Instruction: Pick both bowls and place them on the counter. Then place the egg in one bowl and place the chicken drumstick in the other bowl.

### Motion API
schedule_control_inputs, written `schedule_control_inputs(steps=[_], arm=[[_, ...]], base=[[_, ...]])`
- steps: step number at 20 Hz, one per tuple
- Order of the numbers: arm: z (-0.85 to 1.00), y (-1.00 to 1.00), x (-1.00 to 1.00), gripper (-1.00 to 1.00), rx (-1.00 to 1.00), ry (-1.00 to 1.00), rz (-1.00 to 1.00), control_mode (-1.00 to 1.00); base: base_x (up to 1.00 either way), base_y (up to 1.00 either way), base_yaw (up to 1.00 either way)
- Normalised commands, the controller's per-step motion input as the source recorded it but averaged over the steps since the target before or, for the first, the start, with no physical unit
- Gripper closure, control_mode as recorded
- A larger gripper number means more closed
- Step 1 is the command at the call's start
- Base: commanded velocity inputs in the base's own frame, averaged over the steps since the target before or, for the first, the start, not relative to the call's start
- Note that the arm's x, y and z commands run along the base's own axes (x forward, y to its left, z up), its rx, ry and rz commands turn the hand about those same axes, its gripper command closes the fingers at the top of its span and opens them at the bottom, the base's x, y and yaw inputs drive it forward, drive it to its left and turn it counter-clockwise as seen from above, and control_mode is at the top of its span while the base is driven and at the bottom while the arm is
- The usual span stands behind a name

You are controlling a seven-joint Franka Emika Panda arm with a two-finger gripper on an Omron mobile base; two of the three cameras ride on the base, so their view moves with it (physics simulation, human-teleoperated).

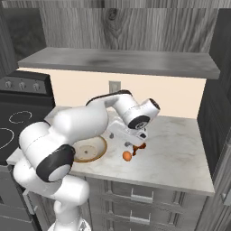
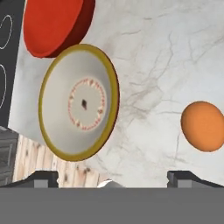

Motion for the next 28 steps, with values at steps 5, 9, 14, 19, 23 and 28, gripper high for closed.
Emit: schedule_control_inputs(steps=[5, 9, 14, 19, 23, 28], arm=[[0.00, -0.07, -0.22, -1.00, -0.23, 0.00, -0.05, -1.00], [-0.05, 0.00, -0.17, -1.00, -0.17, 0.01, 0.00, -1.00], [-0.03, -0.13, -0.06, -1.00, -0.12, 0.00, 0.00, -1.00], [-0.01, -0.29, -0.02, -1.00, -0.09, 0.00, 0.00, -1.00], [-0.07, -0.14, 0.00, -1.00, -0.08, 0.00, 0.00, -1.00], [-0.11, -0.01, 0.08, -1.00, -0.04, 0.00, 0.00, -1.00]], base=[[0.00, 0.00, 0.00], [0.00, 0.00, 0.00], [0.00, 0.00, 0.00], [0.00, 0.00, 0.00], [0.00, 0.00, 0.00], [0.00, 0.00, 0.00]])
